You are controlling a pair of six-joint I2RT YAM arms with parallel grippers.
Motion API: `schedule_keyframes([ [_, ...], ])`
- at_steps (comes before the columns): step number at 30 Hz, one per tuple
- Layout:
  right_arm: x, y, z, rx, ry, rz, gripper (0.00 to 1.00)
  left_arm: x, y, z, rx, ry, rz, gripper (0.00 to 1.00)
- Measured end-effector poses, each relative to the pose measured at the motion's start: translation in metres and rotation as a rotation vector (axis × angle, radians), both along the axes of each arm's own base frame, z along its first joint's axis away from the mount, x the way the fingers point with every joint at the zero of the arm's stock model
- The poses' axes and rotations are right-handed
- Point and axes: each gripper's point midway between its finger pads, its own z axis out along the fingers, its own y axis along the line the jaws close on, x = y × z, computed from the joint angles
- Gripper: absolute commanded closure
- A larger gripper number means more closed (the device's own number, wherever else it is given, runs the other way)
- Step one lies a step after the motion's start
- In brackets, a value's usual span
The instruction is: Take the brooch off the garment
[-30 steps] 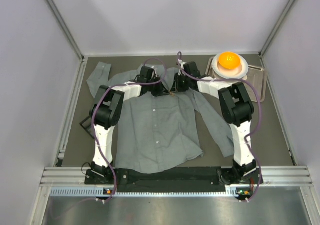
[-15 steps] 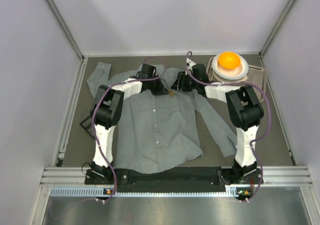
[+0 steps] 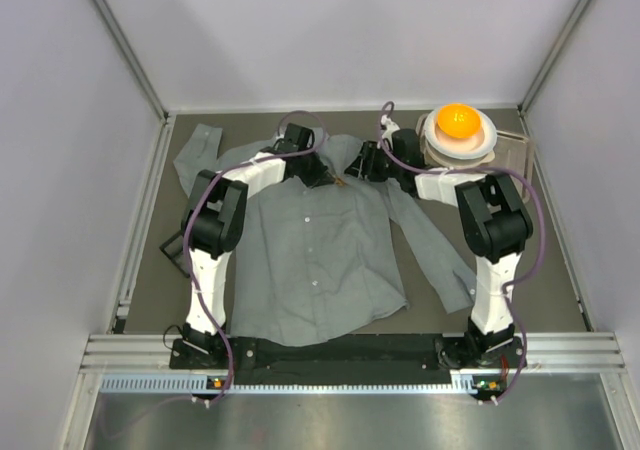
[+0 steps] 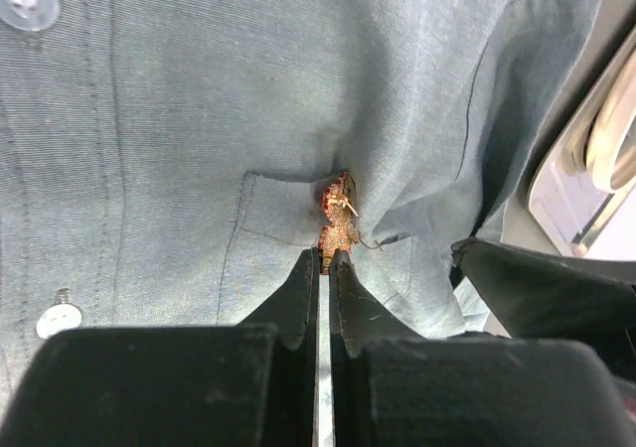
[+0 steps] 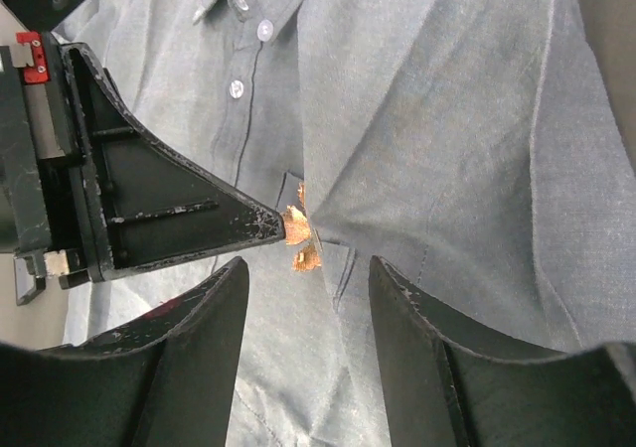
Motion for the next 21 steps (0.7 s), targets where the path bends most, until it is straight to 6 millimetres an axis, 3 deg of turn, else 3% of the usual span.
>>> schedule_keyframes([
  [13,0.002,-0.008,0.005,0.025,-0.01,-0.016,0.48,0.012,0.017,0.0,0.089,-0.029,0.054,1.0],
  [21,-0.003,-0.01,0.01,0.029,-0.014,-0.011,0.48,0.009,0.038,0.003,0.153,-0.071,0.081,1.0],
])
